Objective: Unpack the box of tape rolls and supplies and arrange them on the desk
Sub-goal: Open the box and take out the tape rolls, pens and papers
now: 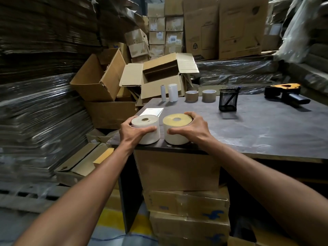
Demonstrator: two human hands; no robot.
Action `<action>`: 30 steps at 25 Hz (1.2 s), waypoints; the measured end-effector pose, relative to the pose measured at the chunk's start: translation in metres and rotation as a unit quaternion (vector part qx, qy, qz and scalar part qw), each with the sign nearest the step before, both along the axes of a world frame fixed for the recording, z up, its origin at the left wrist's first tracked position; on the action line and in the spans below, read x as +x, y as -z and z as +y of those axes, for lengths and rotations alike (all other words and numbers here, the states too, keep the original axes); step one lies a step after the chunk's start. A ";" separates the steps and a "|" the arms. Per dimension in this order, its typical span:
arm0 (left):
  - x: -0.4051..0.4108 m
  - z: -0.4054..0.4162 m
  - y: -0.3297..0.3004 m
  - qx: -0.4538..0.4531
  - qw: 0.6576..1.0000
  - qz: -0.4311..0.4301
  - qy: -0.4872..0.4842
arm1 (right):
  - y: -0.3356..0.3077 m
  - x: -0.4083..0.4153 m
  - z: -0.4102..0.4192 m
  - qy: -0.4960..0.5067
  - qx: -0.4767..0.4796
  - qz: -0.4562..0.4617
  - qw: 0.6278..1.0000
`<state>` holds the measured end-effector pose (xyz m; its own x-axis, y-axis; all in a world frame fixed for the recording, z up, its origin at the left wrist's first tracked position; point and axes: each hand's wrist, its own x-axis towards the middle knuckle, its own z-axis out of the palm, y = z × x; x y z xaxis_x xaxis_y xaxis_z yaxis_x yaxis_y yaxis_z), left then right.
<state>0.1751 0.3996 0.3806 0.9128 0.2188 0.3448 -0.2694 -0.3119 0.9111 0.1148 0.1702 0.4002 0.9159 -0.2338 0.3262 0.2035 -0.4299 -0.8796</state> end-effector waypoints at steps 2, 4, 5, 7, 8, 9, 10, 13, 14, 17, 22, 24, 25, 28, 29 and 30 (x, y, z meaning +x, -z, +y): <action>0.006 0.002 0.004 -0.001 1.000 0.000 0.013 | 0.005 0.005 -0.002 0.006 -0.003 -0.002 1.000; 0.007 0.003 0.006 0.002 1.000 -0.004 0.030 | 0.009 0.008 -0.002 0.007 -0.002 -0.005 1.000; 0.006 0.004 0.005 0.004 0.999 -0.004 0.036 | 0.011 0.009 -0.002 0.006 -0.008 -0.006 1.000; 0.004 0.005 0.004 0.007 0.999 -0.005 0.045 | 0.013 0.010 -0.003 0.006 -0.016 -0.005 1.000; 0.003 0.005 0.005 0.007 0.999 -0.004 0.047 | 0.014 0.009 -0.002 0.004 -0.016 -0.003 1.000; 0.002 0.005 0.004 0.012 0.999 -0.004 0.047 | 0.014 0.008 -0.002 0.001 -0.015 -0.002 1.000; 0.001 0.005 0.004 0.014 0.999 -0.003 0.048 | 0.014 0.005 -0.003 -0.002 -0.017 0.000 1.000; -0.005 0.003 0.008 0.022 0.999 -0.016 0.023 | 0.016 -0.003 -0.003 -0.011 -0.014 0.005 1.000; -0.008 0.000 0.010 0.027 0.999 -0.024 0.006 | 0.017 -0.006 -0.003 -0.014 -0.009 0.003 1.000; -0.019 -0.011 0.024 0.043 0.998 -0.036 -0.042 | 0.022 -0.013 -0.007 -0.011 -0.014 0.000 1.000; -0.058 -0.030 0.043 -0.067 0.992 -0.059 -0.084 | 0.021 -0.038 -0.017 -0.004 -0.007 0.020 1.000; -0.081 -0.039 0.050 -0.127 0.985 -0.067 -0.097 | 0.022 -0.054 -0.022 0.003 0.001 0.019 1.000; -0.091 -0.043 0.054 -0.150 0.981 -0.067 -0.103 | 0.024 -0.062 -0.024 0.007 0.010 0.016 1.000; -0.122 -0.062 0.069 -0.176 0.979 -0.045 -0.092 | 0.030 -0.094 -0.034 0.005 0.046 0.000 0.999; -0.133 -0.068 0.075 -0.173 0.981 -0.036 -0.081 | 0.034 -0.106 -0.037 0.001 0.055 -0.007 0.998; -0.141 -0.073 0.082 -0.162 0.984 -0.025 -0.066 | 0.037 -0.118 -0.040 -0.002 0.063 -0.014 0.998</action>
